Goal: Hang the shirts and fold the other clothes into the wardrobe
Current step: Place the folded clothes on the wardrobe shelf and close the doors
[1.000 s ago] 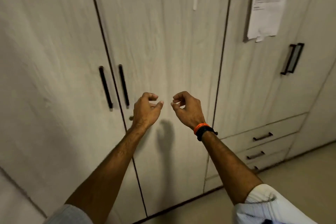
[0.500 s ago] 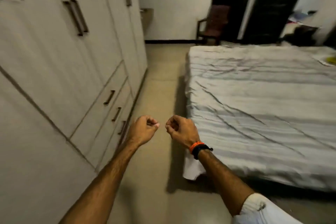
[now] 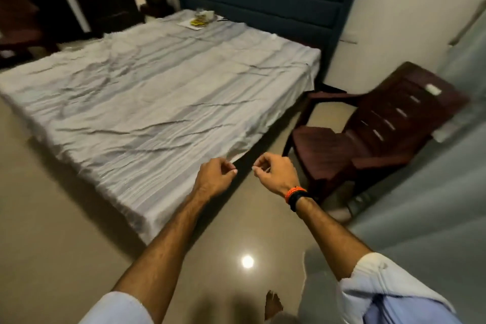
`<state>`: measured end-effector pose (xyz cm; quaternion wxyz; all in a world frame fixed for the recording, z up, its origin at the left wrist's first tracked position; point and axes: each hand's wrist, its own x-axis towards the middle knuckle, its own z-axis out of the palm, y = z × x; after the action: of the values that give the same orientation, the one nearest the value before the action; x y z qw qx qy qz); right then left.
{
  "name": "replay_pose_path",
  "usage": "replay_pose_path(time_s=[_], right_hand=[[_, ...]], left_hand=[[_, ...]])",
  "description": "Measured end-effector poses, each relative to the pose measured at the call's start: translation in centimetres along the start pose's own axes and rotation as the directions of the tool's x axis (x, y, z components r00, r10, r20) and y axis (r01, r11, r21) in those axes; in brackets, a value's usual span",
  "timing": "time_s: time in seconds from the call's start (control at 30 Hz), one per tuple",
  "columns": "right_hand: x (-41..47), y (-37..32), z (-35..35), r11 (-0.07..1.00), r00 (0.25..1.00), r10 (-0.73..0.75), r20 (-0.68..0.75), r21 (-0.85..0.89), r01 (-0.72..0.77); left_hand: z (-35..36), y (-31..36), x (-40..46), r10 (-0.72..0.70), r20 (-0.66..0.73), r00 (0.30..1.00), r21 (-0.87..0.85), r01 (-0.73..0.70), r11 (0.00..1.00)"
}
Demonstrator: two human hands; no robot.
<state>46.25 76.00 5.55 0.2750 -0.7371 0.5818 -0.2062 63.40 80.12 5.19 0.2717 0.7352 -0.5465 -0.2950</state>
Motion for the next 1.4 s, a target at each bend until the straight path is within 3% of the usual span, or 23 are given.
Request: replay_pose_path(time_s=[0.23, 0.8, 0.97, 1.27, 1.4], right_hand=[[0.7, 12.4, -5.4, 0.943, 0.928, 0.334, -0.167, 0.068, -0.327], [15.9, 30.6, -14.7, 0.782, 0.746, 0.622, -0.238, 0.237, -0.576], [22.6, 34.4, -15.7, 0.694, 0.644, 0.719, -0.262, 0.325, -0.642], [31.9, 40.3, -19.5, 0.478, 0.391, 0.878, -0.275, 0.511, -0.714], [34.6, 45.3, -20.3, 0.392, 0.281, 0.919, -0.276, 0.583, -0.711]], left_hand=[[9.9, 6.9, 7.0, 0.118, 0.248, 0.962, 0.080, -0.142, 0.987], [26.2, 20.9, 29.6, 0.168, 0.464, 0.870, 0.086, -0.233, 0.969], [30.7, 23.3, 38.9, 0.189, 0.542, 0.818, 0.075, -0.272, 0.959], [39.0, 32.1, 52.9, 0.199, 0.736, 0.647, 0.039, -0.334, 0.942], [43.7, 34.9, 56.9, 0.169, 0.774, 0.610, 0.048, -0.322, 0.946]])
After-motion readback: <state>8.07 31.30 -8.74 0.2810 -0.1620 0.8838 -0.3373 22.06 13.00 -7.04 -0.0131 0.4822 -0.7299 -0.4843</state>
